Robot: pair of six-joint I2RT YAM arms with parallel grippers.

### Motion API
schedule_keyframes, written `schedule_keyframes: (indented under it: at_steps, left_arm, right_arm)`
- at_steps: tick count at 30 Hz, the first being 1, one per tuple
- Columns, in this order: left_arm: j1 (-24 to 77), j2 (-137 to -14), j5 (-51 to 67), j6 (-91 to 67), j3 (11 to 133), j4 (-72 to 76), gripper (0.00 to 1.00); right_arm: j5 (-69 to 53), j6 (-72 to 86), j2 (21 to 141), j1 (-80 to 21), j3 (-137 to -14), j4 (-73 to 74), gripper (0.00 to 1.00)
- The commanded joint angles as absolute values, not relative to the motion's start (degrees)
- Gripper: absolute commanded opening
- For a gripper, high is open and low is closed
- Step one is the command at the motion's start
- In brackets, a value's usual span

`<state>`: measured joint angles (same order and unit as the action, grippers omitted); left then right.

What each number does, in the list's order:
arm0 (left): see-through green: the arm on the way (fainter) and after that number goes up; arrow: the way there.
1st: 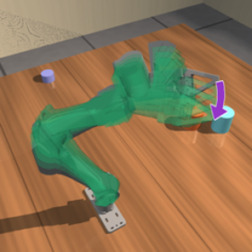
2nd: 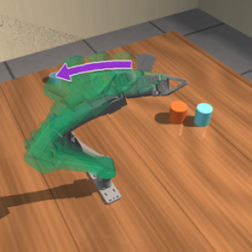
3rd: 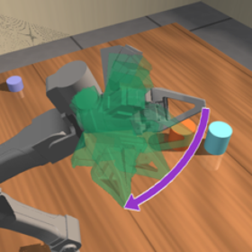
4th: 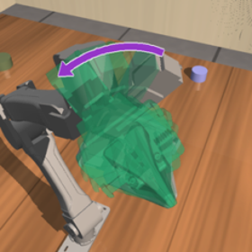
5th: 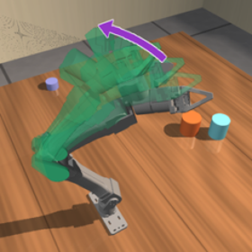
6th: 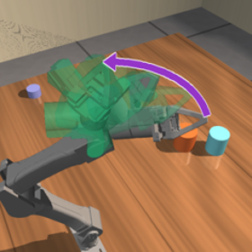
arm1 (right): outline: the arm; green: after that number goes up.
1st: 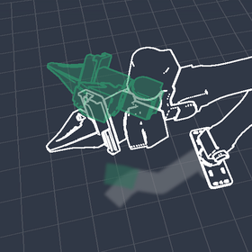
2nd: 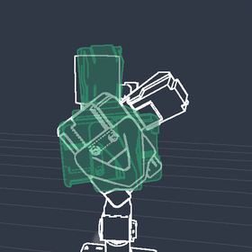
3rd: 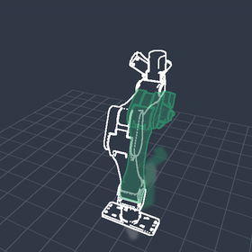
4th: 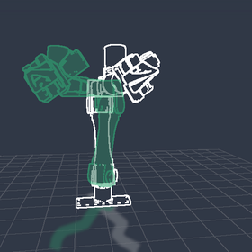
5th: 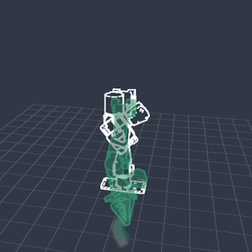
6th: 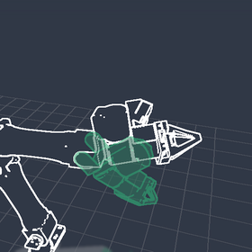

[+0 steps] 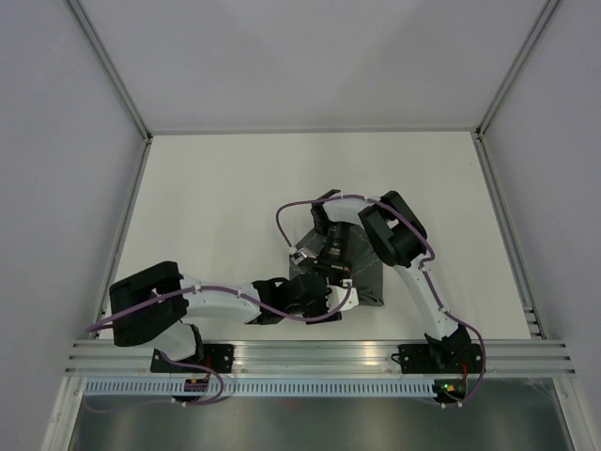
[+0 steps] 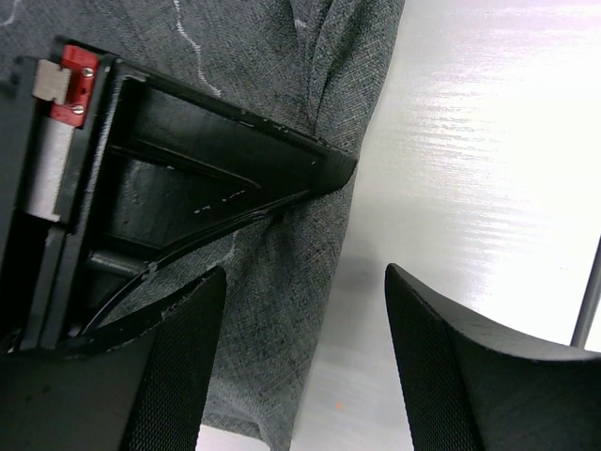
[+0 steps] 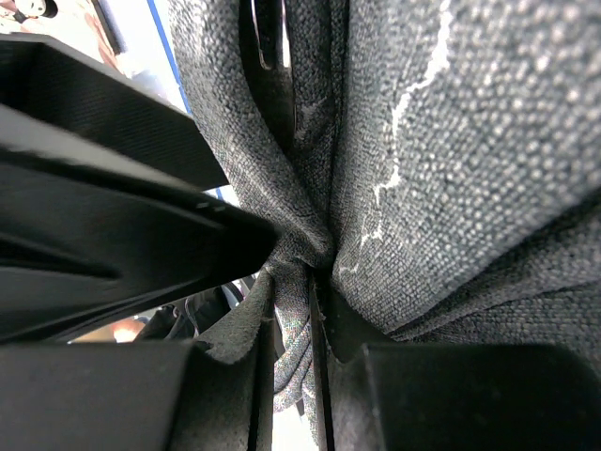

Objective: Fold the napkin, place the utensils inside, and roll it up
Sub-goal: Roll the napkin at the center of the board.

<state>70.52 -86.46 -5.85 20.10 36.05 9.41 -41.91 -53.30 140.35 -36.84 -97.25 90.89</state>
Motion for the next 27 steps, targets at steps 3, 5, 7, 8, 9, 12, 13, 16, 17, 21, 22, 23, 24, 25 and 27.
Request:
schedule_keyframes:
  at_steps: [3, 5, 7, 8, 9, 12, 13, 16, 17, 21, 22, 23, 24, 25, 27]
  left_arm:
    - [70.84, -88.94, -4.48, 22.15, 38.15, 15.02, 0.71]
    - [70.84, -89.3, -4.4, 22.15, 37.79, 17.21, 0.7]
    - [70.84, -90.08, -4.13, 21.97, 37.97, 18.19, 0.68]
    - [70.75, -90.52, -4.13, 21.89, 38.14, 18.54, 0.67]
    - [70.75, -90.96, -4.13, 21.97, 38.32, 18.72, 0.67]
    - [70.58, -92.28, -2.9, 21.71, 38.58, 19.51, 0.64]
    - [70.58, -92.72, -2.55, 21.53, 38.76, 19.25, 0.61]
    - [70.4, -93.95, -1.85, 21.01, 39.2, 18.72, 0.48]
    - [70.4, -94.13, -1.67, 20.74, 39.37, 18.55, 0.43]
    - [70.14, -94.48, -1.41, 19.87, 39.38, 19.16, 0.42]
    - [70.14, -94.57, -1.23, 19.69, 39.38, 19.25, 0.42]
    - [70.14, -94.74, -1.14, 19.43, 39.37, 19.25, 0.41]
    - [70.14, -95.09, -1.06, 19.25, 39.46, 19.16, 0.41]
    - [70.05, -95.36, -0.88, 19.16, 39.64, 18.55, 0.39]
    - [69.96, -95.8, -0.36, 18.28, 40.16, 17.76, 0.36]
  right_arm:
    - [-28.83, -56.43, 143.44, -36.04, -96.5, 75.15, 0.0]
    - [-28.92, -56.25, 143.53, -36.04, -96.59, 75.06, 0.01]
    - [-28.92, -56.25, 143.61, -36.04, -96.59, 75.06, 0.01]
    - [-28.83, -56.08, 143.7, -36.04, -96.59, 74.97, 0.0]
    - [-28.83, -56.07, 143.61, -36.04, -96.59, 74.97, 0.0]
    - [-28.74, -56.16, 143.53, -36.12, -96.42, 74.88, 0.01]
    - [-28.74, -56.16, 143.53, -36.04, -96.42, 74.97, 0.0]
    - [-28.83, -56.16, 143.61, -36.04, -96.42, 74.8, 0.0]
    - [-28.92, -56.16, 143.7, -36.04, -96.42, 74.79, 0.0]
    - [-28.92, -56.16, 143.88, -36.04, -96.42, 74.88, 0.0]
    - [-28.92, -56.16, 143.79, -36.04, -96.42, 74.88, 0.0]
    - [-28.92, -56.08, 143.88, -36.12, -96.42, 74.88, 0.01]
    - [-28.92, -56.07, 143.79, -36.12, -96.42, 74.8, 0.0]
    - [-28.92, -55.99, 143.79, -36.04, -96.5, 74.79, 0.0]
    - [-29.26, -55.99, 143.7, -36.12, -96.59, 75.06, 0.01]
